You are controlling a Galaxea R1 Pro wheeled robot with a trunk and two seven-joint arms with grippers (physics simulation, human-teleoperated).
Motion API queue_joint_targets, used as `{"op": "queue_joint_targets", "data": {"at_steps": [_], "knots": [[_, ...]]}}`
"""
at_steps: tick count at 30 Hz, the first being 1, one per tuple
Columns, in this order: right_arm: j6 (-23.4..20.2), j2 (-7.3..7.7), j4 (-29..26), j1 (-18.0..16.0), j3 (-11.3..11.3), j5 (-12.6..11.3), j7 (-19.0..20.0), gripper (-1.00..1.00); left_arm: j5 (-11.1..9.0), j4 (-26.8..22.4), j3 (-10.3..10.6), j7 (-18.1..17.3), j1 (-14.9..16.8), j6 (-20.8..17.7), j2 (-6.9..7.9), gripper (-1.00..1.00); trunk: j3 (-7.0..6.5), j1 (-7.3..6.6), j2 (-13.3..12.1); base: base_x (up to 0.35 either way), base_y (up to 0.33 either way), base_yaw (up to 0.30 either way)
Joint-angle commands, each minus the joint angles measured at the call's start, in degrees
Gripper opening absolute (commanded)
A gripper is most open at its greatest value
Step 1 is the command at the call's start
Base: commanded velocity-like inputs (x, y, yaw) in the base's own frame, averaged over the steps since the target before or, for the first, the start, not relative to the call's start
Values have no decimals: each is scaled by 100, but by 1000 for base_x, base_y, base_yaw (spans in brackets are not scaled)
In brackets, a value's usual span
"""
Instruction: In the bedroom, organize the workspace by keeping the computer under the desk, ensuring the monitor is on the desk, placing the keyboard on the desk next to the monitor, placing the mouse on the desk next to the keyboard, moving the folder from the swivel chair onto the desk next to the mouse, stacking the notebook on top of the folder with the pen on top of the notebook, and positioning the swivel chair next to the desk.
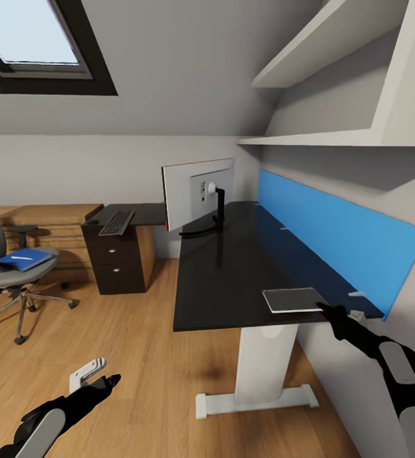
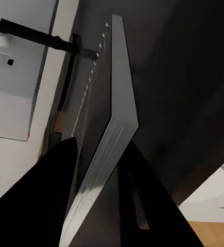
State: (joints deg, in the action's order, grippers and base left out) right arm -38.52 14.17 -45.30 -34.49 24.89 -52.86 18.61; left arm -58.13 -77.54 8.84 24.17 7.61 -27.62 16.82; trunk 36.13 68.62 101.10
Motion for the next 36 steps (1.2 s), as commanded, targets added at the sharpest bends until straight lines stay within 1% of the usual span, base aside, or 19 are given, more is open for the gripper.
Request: {"op": "queue_joint_targets", "data": {"at_steps": [1, 8, 9, 10, 12, 17, 19, 21, 24, 25, 26, 27, 30, 33, 35, 36], "knots": [[-38, -4, -4, -5, 13, 7, 24, -100, -60, -8, 12, 57, 4, 2, 6, 100, 6, 0, 3, 0, 0, 0], [-45, -28, -115, -5, -98, 8, 81, -100, -58, -7, 20, 53, 7, 2, 6, 100, 3, 0, 3, 0, 0, 7], [-48, -82, -264, -2, -213, 8, 87, -100, -56, -7, 21, 53, 6, 2, 6, 100, -1, 0, 3, 0, 0, 109], [-49, -127, -393, 1, -281, 9, 88, -100, -53, -7, 21, 53, 7, 2, 6, 100, -7, 0, 3, 0, 0, 137], [-50, -186, -581, 7, -362, 11, 89, -100, -49, -7, 21, 53, 7, 2, 6, 100, -18, 0, 3, 0, 0, 157], [-55, -269, -980, 25, -534, 9, 85, -100, -43, -7, 23, 53, 5, 2, 6, 100, -49, 0, 3, 0, 0, 186], [-58, -310, -1194, 35, -667, 5, 82, -100, -39, -7, 28, 53, 5, 2, 6, 100, -60, 0, 3, 0, 0, 218], [-58, -334, -1236, 37, -744, 9, 82, -100, -19, -7, 29, 53, 4, 2, 6, 100, -71, 0, 3, 0, 3, 231], [-57, -356, -1257, 38, -858, 10, 82, -100, 49, -7, 29, 53, 5, 4, 6, 100, -84, 0, 3, 13, 49, 233], [-56, -368, -1267, 38, -943, 11, 81, -100, 112, -7, 30, 53, 5, 18, 6, 100, -87, 0, 3, 76, 151, 234], [-55, -374, -1269, 38, -981, 11, 81, -100, 143, -7, 30, 53, 5, 32, 6, 100, -89, 0, 3, 91, 180, 232], [-58, -390, -1276, 38, -1120, 7, 81, -100, 254, -7, 30, 54, 7, 171, 6, 100, -90, 0, 3, 54, 278, 110], [-59, -395, -1279, 38, -1207, 5, 102, -100, 293, -7, 30, 50, 6, 347, 6, 100, -91, 0, 3, 29, 303, 60], [-58, -393, -1279, 39, -1238, 5, 129, -100, 305, -7, 30, 50, 5, 419, 4, 100, -92, 0, 3, 11, 323, 22], [-53, -397, -1274, 39, -1250, 0, 142, -100, 343, -8, 136, 58, 4, 456, -20, 100, -92, 0, 3, 3, 331, 7], [-49, -400, -1270, 39, -1253, -2, 146, -100, 388, -8, 225, 69, 4, 467, -30, 100, -92, 0, 3, 2, 333, 4]]}}
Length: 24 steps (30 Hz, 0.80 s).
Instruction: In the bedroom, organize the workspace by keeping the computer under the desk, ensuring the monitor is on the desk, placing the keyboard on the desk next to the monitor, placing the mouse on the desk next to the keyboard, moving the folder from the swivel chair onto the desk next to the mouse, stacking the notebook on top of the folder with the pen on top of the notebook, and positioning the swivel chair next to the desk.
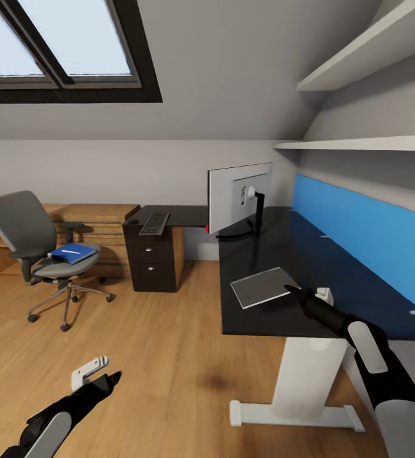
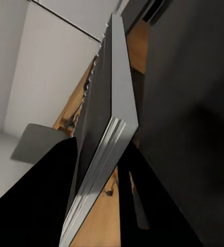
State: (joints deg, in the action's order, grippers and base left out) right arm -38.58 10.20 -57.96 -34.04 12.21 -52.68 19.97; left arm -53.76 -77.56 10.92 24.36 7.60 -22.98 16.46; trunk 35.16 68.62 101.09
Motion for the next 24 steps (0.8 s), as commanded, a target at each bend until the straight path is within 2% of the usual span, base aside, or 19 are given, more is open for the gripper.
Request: {"op": "queue_joint_targets", "data": {"at_steps": [1, 4, 9, 12, 19, 20, 24], "knots": [[-42, -6, -2, -6, 14, -21, 11, -100, -21, -6, 59, 56, 5, 6, 3, 100, 6, 0, 4, 2, 333, 3], [-44, -52, -1, 9, 11, -19, 19, -100, 122, -7, 184, 71, 5, 17, -6, 100, 6, 0, 4, 1, 334, 2], [-50, -89, -4, 25, 8, -26, 24, -100, 204, -6, 236, 76, 6, 20, -10, 100, 6, 0, 4, 0, 334, 0], [-54, -106, -1, 28, 7, -34, 20, -100, 212, -7, 246, 77, 5, 21, -11, 100, 6, 0, 4, 0, 335, 0], [-425, -150, 4, 29, 9, -54, 16, -100, 220, -6, 293, 76, 5, 21, -49, 100, 6, 0, 4, 0, 334, 0], [-533, -169, 4, 29, 9, -63, 22, -100, 206, -5, 346, 71, 5, 19, -118, 100, 6, 0, 4, 110, 324, 0], [-529, -173, 4, 29, 9, -67, 25, -100, 205, -5, 374, 63, 7, 19, -159, 100, 6, 0, 4, 164, 311, 0]]}}
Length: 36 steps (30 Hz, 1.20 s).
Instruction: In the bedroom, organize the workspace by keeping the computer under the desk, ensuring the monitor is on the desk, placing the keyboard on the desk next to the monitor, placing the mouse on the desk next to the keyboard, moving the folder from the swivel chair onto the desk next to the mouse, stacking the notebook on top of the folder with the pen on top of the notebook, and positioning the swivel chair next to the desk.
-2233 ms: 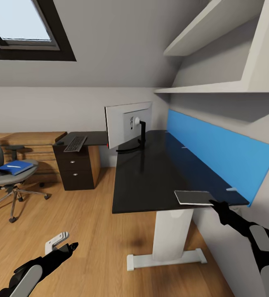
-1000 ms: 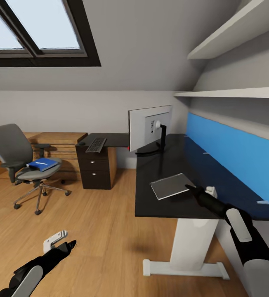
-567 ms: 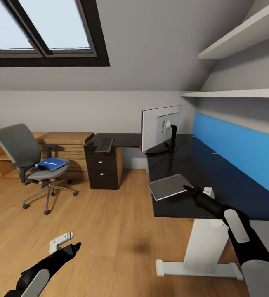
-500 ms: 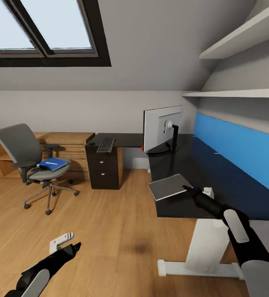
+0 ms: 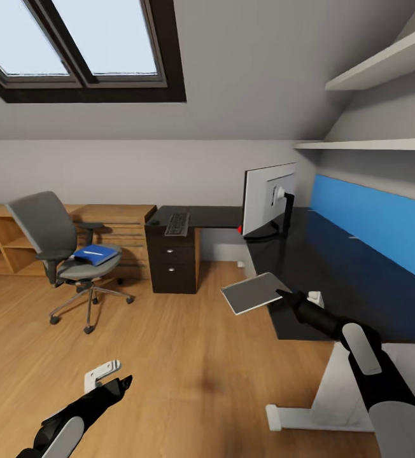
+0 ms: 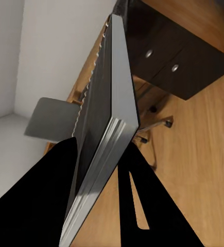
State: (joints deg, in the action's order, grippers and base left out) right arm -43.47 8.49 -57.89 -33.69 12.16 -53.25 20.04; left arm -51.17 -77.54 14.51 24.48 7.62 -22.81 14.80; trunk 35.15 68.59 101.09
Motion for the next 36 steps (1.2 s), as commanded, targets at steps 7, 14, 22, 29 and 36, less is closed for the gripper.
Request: {"op": "queue_joint_targets", "data": {"at_steps": [7, 14, 22, 29, 36], "knots": [[-41, 3, -3, -6, 19, -10, 18, -100, -59, -3, 16, 48, 3, 4, 0, 100, 6, 2, 3, 197, 302, 0], [-42, 4, -3, -6, 23, -5, 18, -100, -60, 2, 16, 48, 2, 4, -4, 100, 6, 2, 3, 218, 288, 0], [-40, 4, -3, -6, 23, -5, 18, -100, -60, 2, 16, 41, 4, 3, -4, 100, 6, 2, 3, 242, 267, 0], [-39, 4, -3, -6, 22, -3, 18, -100, -60, 10, 16, 39, 4, 5, -4, 100, 6, 2, 3, 304, 105, 0], [-39, 4, 2, -6, 18, -2, 18, -100, -60, 76, 22, 39, 4, 3, -4, 100, 6, 2, 3, 333, 35, 0]]}}
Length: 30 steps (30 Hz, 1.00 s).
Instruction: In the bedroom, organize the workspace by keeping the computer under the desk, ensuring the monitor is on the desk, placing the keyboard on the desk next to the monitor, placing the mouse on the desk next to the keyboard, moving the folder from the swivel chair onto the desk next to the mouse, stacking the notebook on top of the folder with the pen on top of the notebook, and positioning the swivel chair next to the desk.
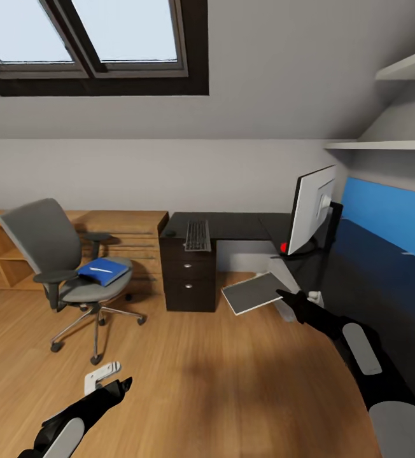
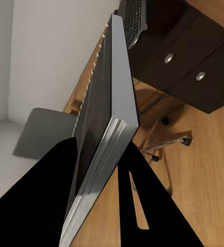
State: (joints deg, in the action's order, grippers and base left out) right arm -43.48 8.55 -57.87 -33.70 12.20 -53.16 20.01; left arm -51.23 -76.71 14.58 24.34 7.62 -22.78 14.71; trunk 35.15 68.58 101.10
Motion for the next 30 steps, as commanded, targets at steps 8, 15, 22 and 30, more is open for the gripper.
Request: {"op": "queue_joint_targets", "data": {"at_steps": [8, 15, 22, 30], "knots": [[-37, -2, 1, -5, 14, -10, 20, -100, -48, 37, 21, 52, 3, 2, 6, 100, 6, 3, 3, 334, 83, 0], [-37, -2, 3, -5, 15, -11, 20, -100, -45, 42, 24, 48, 4, 2, 6, 100, 6, 3, 3, 317, 175, 0], [-37, -2, 10, -5, 13, -17, 20, -100, -45, 42, 26, 45, 4, 2, 6, 100, 6, 3, 3, 302, 212, 0], [-37, -2, 14, -5, 15, -18, 20, -100, -46, 42, 26, 49, 5, 2, 6, 100, 6, 3, 3, 322, 73, 0]]}}
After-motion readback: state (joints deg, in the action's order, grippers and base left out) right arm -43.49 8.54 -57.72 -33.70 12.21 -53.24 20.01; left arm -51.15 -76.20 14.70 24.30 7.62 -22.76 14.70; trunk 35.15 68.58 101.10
